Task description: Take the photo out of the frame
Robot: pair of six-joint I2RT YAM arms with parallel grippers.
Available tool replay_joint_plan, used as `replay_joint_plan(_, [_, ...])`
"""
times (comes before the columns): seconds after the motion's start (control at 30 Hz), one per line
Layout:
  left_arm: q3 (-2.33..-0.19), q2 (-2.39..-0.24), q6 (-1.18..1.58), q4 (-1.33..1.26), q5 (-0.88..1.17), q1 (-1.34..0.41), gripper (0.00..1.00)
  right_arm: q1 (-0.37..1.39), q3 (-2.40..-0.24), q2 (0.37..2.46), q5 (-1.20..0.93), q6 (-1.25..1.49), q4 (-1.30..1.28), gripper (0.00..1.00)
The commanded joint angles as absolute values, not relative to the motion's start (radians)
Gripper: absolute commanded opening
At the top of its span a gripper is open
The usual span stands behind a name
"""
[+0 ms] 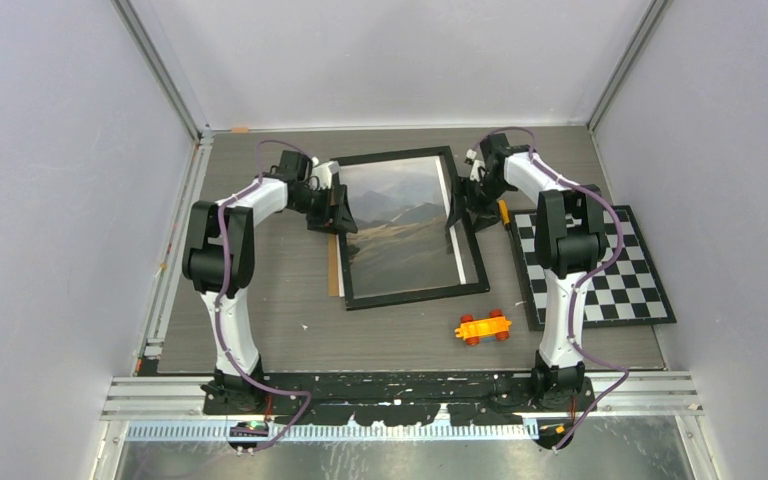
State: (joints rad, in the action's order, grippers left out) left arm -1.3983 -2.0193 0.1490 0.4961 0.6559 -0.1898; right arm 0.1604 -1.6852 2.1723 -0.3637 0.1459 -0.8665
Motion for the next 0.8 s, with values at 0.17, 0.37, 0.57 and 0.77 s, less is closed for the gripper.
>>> replay_joint_plan(0.17, [-1.371,-1.951,0.2,0.457,0.771,-0.18,0.72,0.151,-1.689,2.098,-0.287,0.075,-0.873,0.76])
replay_joint_plan(0.37, [-1.337,-1.928,0.205,0.469,0.768,-0.187,0.72,0.138,-1.681,2.065,-0.267,0.052,-0.885,0.84])
replay_joint_plan(0.57, [-1.361,-1.975,0.238,0.437,0.753,-0.226,0.72,0.137,-1.684,2.029,-0.299,0.032,-0.869,0.88])
replay_joint_plan(0.77, [-1.408,-2.019,0.252,0.433,0.753,-0.259,0.72,0.141,-1.687,1.993,-0.361,0.004,-0.864,0.88])
